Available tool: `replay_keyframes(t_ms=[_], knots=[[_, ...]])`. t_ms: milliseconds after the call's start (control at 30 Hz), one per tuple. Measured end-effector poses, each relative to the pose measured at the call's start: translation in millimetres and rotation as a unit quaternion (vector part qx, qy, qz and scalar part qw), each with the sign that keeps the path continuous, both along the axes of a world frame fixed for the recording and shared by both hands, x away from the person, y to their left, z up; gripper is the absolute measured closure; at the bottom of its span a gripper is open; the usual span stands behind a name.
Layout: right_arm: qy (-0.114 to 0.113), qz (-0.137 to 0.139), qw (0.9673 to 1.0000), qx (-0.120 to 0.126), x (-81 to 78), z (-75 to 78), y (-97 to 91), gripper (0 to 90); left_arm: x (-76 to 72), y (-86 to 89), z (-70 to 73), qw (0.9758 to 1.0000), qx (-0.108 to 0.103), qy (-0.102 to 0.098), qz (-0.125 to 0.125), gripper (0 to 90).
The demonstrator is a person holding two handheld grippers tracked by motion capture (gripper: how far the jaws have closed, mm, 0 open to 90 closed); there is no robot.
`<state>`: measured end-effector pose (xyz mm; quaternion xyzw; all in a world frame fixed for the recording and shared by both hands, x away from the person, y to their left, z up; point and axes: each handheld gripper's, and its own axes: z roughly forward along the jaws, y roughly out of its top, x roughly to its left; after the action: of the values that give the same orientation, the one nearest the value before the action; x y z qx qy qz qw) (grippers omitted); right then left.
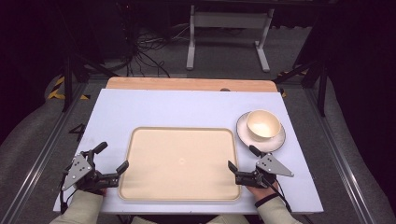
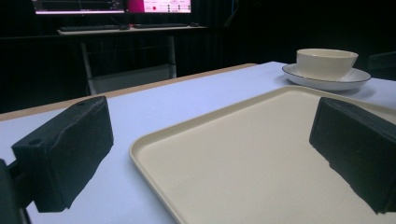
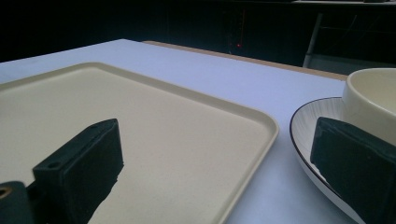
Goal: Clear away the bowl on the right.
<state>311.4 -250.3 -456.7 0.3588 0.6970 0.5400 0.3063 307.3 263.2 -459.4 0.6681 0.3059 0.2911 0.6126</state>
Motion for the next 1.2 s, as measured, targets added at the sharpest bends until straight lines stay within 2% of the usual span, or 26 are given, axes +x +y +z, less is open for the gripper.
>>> replay_keyframes(t_ms=[233,400,533,667,767,867,1000,1133,1200], knots=[[0.004,0.003,1.0000,-0.005,-0.9,0.5,1.6,1.6,0.0,-0.2,-0.1,1.0000,0.001,0.000,0.001,0.1],[0.004,0.020,0.9997,-0.016,-2.2,2.5,2.3,2.1,-0.2,-0.2,0.0,1.0000,0.002,-0.001,0.001,0.1],[-0.005,0.032,0.9992,-0.023,-5.1,7.7,5.6,3.7,-0.8,0.1,0.1,1.0000,0.003,-0.001,0.000,0.1],[0.002,0.039,0.9992,-0.005,-8.3,17.6,7.0,6.5,-0.7,-0.2,0.0,1.0000,0.002,-0.001,0.001,0.1],[0.000,0.046,0.9989,-0.002,-10.3,26.5,4.8,11.0,-0.6,-0.2,0.0,1.0000,0.003,-0.001,0.001,0.1],[0.001,0.047,0.9989,0.002,-10.5,30.0,3.8,10.9,0.1,-0.3,-0.1,1.0000,0.001,0.000,0.000,0.1],[-0.012,0.042,0.9990,0.001,-13.2,35.7,1.1,10.8,0.5,-0.2,-0.1,1.0000,-0.001,0.002,0.000,0.1],[-0.021,0.038,0.9990,0.013,-16.6,40.7,-1.3,11.3,0.4,-0.2,0.0,1.0000,0.000,0.001,0.000,0.0],[-0.028,0.036,0.9989,0.012,-19.0,44.0,-1.7,11.7,0.3,-0.3,-0.1,1.0000,0.000,0.001,0.001,0.1]])
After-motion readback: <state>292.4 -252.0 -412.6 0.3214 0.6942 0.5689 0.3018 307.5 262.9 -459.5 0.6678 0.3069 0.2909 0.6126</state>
